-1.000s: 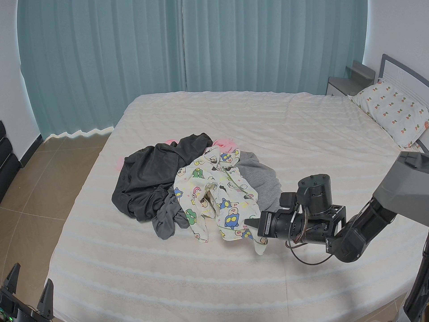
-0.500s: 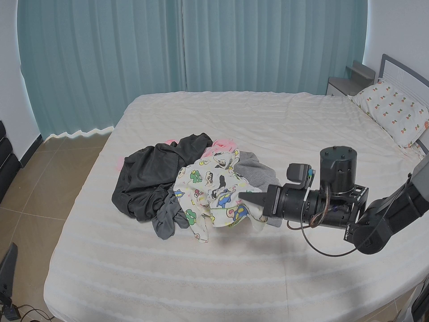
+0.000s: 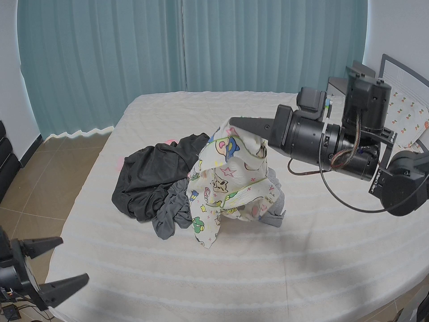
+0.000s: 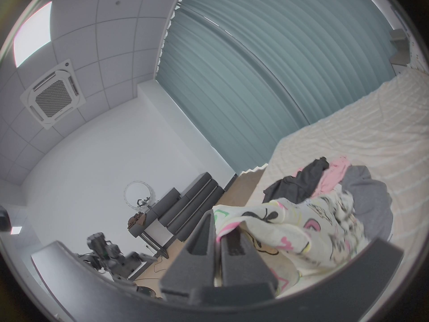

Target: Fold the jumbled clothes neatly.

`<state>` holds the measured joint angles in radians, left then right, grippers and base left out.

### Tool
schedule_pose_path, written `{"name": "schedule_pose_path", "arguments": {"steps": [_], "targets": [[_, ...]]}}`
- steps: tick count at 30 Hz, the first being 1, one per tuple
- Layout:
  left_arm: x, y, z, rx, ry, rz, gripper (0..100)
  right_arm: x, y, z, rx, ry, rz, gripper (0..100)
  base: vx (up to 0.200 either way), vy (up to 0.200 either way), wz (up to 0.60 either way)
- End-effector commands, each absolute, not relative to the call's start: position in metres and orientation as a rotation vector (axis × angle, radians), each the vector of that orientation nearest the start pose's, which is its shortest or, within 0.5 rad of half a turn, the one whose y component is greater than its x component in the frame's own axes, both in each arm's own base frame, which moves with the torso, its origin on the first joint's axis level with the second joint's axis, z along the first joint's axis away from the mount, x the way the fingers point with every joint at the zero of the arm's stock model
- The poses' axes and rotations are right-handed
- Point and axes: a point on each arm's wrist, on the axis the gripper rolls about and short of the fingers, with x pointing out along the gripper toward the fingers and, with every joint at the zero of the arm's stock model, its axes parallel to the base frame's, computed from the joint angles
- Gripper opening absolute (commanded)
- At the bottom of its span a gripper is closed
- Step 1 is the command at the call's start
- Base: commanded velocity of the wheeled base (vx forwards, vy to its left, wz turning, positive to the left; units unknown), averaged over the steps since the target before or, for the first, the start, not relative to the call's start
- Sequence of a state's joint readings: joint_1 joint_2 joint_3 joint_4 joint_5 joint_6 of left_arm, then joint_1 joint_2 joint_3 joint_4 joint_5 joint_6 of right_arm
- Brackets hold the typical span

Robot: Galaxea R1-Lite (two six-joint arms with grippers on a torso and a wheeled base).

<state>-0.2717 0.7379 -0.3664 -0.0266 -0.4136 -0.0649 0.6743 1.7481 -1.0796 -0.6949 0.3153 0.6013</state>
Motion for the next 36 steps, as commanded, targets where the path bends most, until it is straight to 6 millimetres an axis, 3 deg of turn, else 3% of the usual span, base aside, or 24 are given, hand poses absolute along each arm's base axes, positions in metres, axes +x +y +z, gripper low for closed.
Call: {"name": "schedule_pose_path", "arguments": {"steps": [1,11,17,23,29,36], "targets": [[0.086,-0.043,0.154,-0.07,0.541,-0.749,100,0.248,0.226,0.275,0.566,0.207,1.027,0,0.0,0.0,0.0],[0.129,-0.063,0.131,-0.068,0.69,-0.757,100,0.237,0.231,0.288,0.573,0.178,1.072,0,0.0,0.0,0.0],[0.158,-0.075,0.118,-0.066,0.694,-0.733,100,0.231,0.235,0.29,0.576,0.174,1.086,0,0.0,0.0,0.0],[0.187,-0.092,0.087,-0.047,0.767,-0.668,100,0.228,0.241,0.296,0.578,0.183,1.073,0,0.0,0.0,0.0],[0.196,-0.117,0.077,-0.118,0.765,-0.669,100,0.228,0.243,0.3,0.583,0.175,1.061,0,0.0,0.0,0.0],[0.205,-0.145,0.045,-0.064,0.775,-0.609,100,0.23,0.243,0.298,0.582,0.179,1.052,0,0.0,0.0,0.0]]}}
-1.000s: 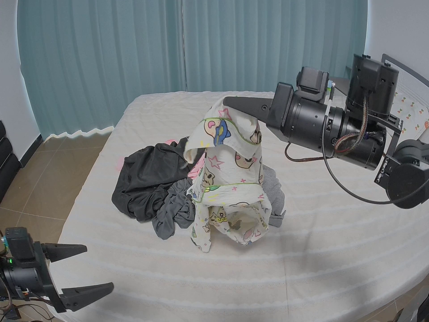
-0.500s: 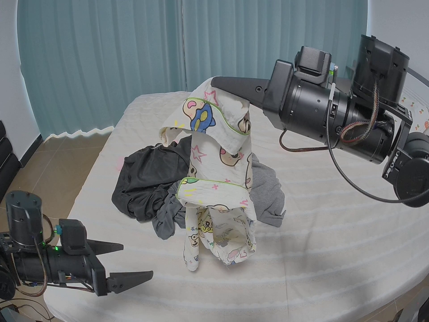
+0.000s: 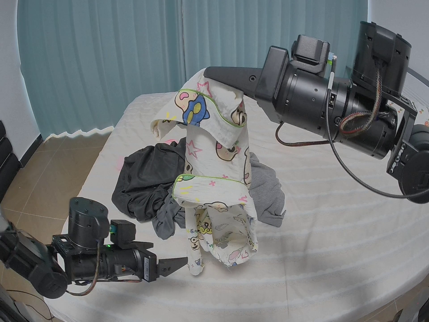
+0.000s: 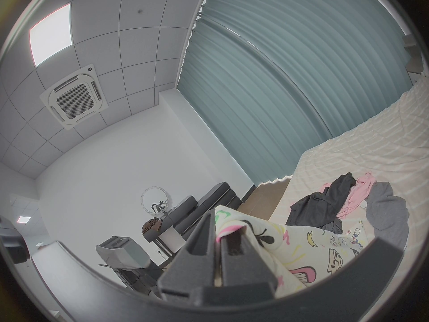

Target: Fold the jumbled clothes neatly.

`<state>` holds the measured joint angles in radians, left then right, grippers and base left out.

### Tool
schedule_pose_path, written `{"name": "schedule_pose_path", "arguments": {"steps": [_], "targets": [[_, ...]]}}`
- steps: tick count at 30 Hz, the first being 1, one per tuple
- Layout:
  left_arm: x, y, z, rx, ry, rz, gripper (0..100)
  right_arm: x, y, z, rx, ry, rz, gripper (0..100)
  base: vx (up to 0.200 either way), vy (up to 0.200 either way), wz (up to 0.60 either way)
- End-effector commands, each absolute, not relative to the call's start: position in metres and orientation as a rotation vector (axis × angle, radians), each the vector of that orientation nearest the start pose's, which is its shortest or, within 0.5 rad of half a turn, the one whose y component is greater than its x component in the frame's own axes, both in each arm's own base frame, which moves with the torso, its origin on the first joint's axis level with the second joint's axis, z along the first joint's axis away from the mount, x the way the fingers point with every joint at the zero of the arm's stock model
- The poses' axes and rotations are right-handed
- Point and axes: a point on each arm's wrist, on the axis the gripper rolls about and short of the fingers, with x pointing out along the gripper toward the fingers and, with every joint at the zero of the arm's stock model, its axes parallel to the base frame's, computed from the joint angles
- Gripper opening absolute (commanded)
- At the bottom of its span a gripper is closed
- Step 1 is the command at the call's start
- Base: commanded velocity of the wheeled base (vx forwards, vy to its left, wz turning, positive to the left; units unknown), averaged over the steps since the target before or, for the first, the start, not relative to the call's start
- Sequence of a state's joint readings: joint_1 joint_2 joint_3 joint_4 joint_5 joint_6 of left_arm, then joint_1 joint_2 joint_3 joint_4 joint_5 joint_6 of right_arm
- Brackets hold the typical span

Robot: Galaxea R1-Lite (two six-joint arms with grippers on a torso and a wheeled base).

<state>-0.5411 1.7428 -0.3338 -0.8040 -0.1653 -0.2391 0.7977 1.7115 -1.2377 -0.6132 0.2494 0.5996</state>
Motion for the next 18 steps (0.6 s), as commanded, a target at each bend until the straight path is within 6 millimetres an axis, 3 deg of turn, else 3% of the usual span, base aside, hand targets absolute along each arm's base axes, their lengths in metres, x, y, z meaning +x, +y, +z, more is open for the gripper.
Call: {"name": "schedule_pose_path", "arguments": {"steps": [1,18], "targets": [[0.207,-0.146,0.042,-0.061,0.776,-0.611,100,0.231,0.243,0.298,0.582,0.179,1.052,0,0.0,0.0,0.0],[0.25,-0.171,-0.013,-0.027,0.707,-0.513,100,0.231,0.243,0.297,0.581,0.181,1.052,0,0.0,0.0,0.0]]}}
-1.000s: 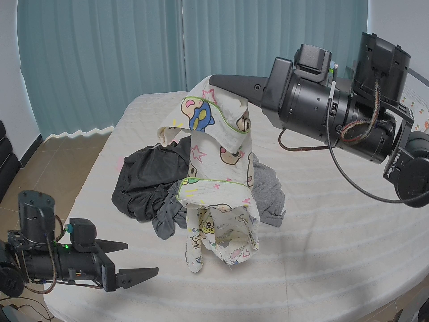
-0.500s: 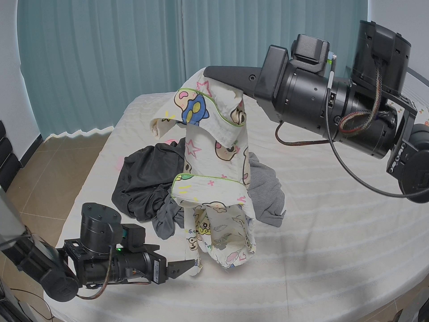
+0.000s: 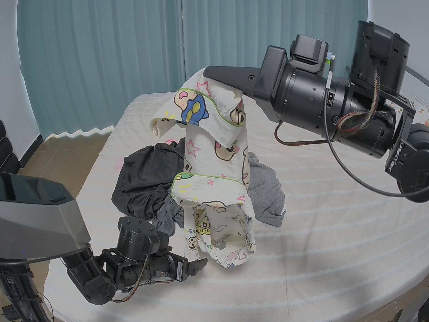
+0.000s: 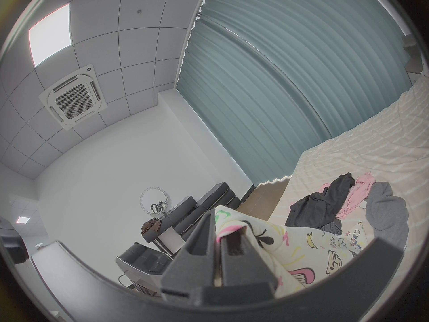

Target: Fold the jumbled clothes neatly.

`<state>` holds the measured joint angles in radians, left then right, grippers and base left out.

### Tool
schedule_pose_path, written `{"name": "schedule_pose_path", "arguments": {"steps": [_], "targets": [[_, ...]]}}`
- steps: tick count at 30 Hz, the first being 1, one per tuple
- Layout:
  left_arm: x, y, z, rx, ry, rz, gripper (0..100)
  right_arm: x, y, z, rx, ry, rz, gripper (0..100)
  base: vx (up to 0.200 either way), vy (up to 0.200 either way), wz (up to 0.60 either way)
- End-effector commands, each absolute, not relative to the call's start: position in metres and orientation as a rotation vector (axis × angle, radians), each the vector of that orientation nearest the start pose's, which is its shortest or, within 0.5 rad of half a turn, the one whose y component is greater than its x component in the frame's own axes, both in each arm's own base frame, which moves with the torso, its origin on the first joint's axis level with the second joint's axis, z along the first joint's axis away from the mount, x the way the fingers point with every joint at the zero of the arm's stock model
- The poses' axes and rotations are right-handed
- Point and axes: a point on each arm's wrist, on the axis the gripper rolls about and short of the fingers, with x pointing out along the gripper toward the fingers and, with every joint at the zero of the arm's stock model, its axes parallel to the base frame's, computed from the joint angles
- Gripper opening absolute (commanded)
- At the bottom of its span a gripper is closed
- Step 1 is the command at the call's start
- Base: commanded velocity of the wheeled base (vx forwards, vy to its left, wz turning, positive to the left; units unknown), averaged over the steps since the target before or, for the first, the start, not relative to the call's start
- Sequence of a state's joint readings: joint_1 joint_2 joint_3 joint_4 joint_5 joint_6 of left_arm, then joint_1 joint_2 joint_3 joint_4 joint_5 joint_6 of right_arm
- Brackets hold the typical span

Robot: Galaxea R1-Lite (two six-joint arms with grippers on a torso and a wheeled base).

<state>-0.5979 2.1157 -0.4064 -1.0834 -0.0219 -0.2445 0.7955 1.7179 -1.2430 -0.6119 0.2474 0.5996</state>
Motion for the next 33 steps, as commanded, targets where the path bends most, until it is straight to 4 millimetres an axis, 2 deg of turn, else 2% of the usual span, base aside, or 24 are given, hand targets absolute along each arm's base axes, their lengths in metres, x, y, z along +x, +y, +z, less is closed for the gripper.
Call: {"name": "schedule_pose_path", "arguments": {"steps": [1,6,18,19,25,31,33], "targets": [[0.252,-0.172,-0.015,-0.019,0.704,-0.512,100,0.231,0.243,0.297,0.581,0.18,1.05,0,0.0,0.0,0.0],[0.267,-0.178,-0.03,0.029,0.682,-0.455,100,0.231,0.242,0.298,0.582,0.178,1.048,0,0.0,0.0,0.0],[0.287,-0.182,-0.044,0.052,0.65,-0.442,100,0.235,0.238,0.295,0.58,0.182,1.03,0,0.0,0.0,0.0],[0.289,-0.182,-0.044,0.049,0.646,-0.44,0,0.236,0.237,0.294,0.579,0.184,1.026,0,0.0,0.0,0.0],[0.289,-0.179,-0.042,0.042,0.645,-0.43,0,0.243,0.229,0.289,0.578,0.191,0.988,0,0.0,0.0,0.0],[0.279,-0.165,-0.038,0.03,0.626,-0.411,0,0.248,0.219,0.283,0.574,0.202,0.951,0,0.0,0.0,0.0],[0.273,-0.154,-0.032,0.013,0.586,-0.4,0,0.254,0.212,0.279,0.574,0.206,0.914,0,0.0,0.0,0.0]]}}
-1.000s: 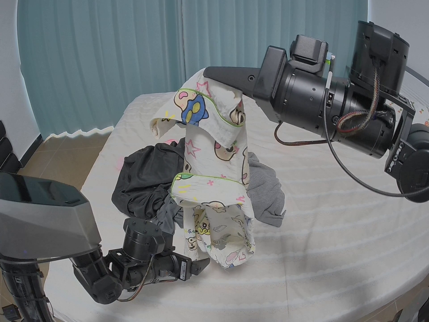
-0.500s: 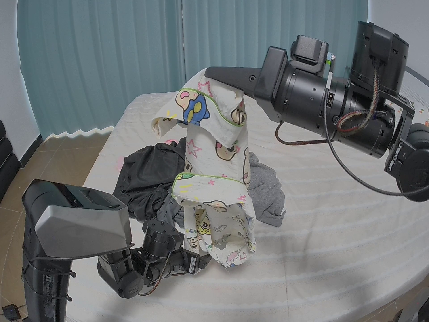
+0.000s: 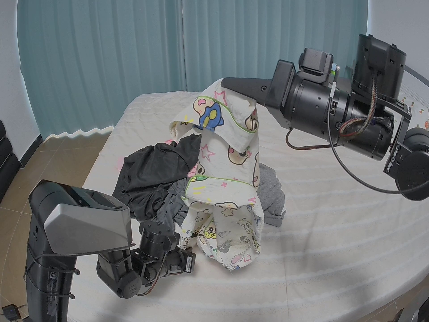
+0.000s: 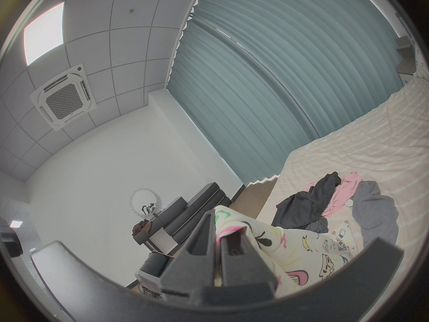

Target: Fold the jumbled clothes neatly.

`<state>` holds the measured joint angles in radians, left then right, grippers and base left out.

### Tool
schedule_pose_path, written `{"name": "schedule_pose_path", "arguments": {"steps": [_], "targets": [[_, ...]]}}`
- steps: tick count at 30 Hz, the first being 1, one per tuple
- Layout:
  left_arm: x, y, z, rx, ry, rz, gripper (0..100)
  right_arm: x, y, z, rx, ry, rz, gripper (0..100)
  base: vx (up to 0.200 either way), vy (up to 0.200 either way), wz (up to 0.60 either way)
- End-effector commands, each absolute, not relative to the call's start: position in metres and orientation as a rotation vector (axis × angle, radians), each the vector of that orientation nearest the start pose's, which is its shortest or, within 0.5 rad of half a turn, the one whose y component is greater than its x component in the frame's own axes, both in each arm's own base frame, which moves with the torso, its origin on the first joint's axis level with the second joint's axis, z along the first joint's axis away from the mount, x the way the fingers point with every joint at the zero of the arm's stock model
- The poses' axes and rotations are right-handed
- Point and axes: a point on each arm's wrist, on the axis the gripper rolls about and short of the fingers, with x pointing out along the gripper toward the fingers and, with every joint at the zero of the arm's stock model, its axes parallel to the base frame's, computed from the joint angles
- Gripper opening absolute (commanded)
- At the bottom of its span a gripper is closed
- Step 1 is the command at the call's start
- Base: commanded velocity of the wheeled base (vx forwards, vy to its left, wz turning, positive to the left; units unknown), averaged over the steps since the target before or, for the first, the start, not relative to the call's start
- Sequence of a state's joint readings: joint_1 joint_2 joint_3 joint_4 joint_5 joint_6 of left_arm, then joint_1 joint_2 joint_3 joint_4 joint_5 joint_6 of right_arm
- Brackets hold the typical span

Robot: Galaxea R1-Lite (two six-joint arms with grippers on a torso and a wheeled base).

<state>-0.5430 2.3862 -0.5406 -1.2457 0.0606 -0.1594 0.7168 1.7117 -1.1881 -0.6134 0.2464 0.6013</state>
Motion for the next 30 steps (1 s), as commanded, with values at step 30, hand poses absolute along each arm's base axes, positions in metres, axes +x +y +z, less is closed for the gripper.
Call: {"name": "schedule_pose_path", "arguments": {"steps": [30], "targets": [[0.273,-0.079,0.269,-0.366,0.009,-0.191,0,0.299,0.125,0.309,0.62,-0.04,0.472,0,0.0,0.0,0.0]]}}
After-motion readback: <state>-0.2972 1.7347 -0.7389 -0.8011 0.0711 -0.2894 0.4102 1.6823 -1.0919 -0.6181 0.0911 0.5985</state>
